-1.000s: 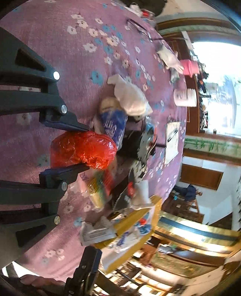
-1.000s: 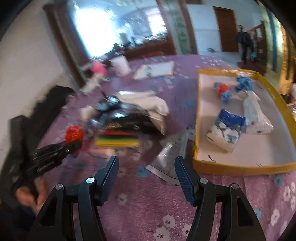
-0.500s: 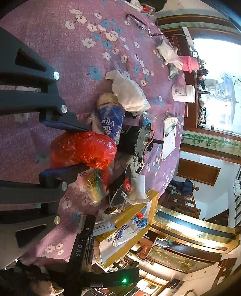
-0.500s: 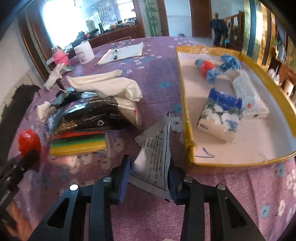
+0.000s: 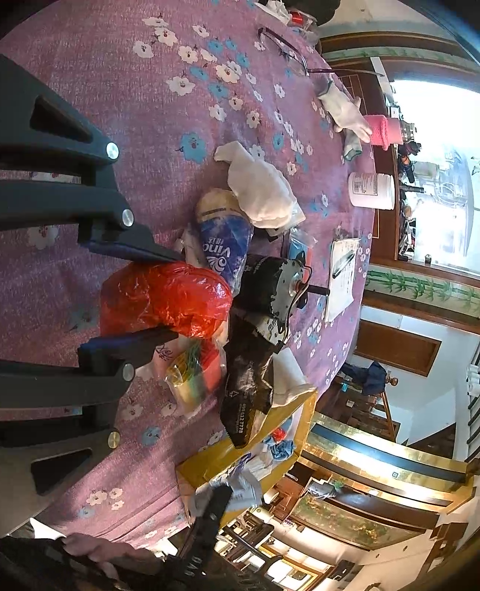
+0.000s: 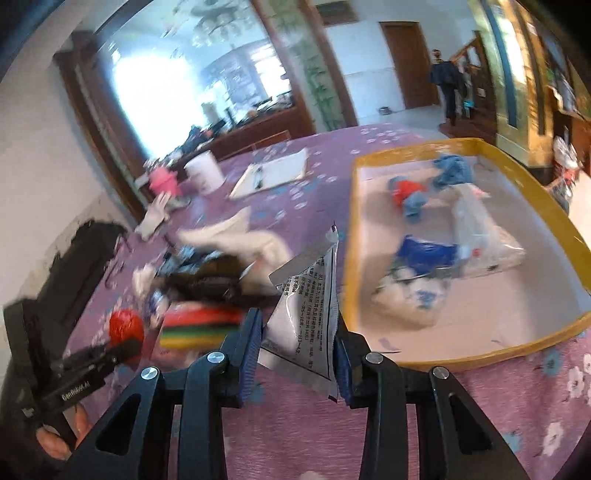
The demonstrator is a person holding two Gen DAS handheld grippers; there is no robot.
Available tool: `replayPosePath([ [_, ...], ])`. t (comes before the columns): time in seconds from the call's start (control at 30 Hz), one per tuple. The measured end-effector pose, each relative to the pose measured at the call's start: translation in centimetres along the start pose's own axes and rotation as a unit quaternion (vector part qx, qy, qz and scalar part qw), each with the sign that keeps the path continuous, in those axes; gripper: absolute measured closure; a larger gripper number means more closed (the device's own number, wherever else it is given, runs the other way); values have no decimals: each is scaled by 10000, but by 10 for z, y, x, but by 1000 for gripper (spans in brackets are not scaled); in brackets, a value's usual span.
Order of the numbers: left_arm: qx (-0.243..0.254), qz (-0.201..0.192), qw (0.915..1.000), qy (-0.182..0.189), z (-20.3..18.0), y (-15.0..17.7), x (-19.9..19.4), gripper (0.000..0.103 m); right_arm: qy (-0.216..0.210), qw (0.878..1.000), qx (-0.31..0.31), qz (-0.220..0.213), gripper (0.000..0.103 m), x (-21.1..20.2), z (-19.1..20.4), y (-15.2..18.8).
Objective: Organize soft objects
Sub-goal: 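Carry the red bag and white packet over the yellow-rimmed tray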
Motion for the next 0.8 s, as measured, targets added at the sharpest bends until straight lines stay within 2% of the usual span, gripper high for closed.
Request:
replayPosePath([
  [0.23, 290, -38, 9989, -360, -12, 1, -2, 70, 64, 9988, 317, -369, 65, -30, -40, -24],
  [0.37, 308, -8, 9993, -220, -27, -3, -6, 70, 46, 9981, 417, -449, 65, -37, -49, -24],
  [0.53, 631, -113, 9979, -70, -64, -21, -12, 70, 7, 9977, 482, -472, 65, -41, -57, -25],
  [0.8, 1030, -31, 9944, 233, -129, -47, 5, 70, 46, 9964, 612, -589, 65, -49, -74, -38],
])
Point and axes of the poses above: each gripper's, at about its wrist camera, not at the fingertips, and x roughly the way its jaws point, z to its left, y to its underside, the point moved 9 cm from there along x, roughly the way its jaws point, and after that the axes turned 5 degrees about z, right-handed, at the moved point
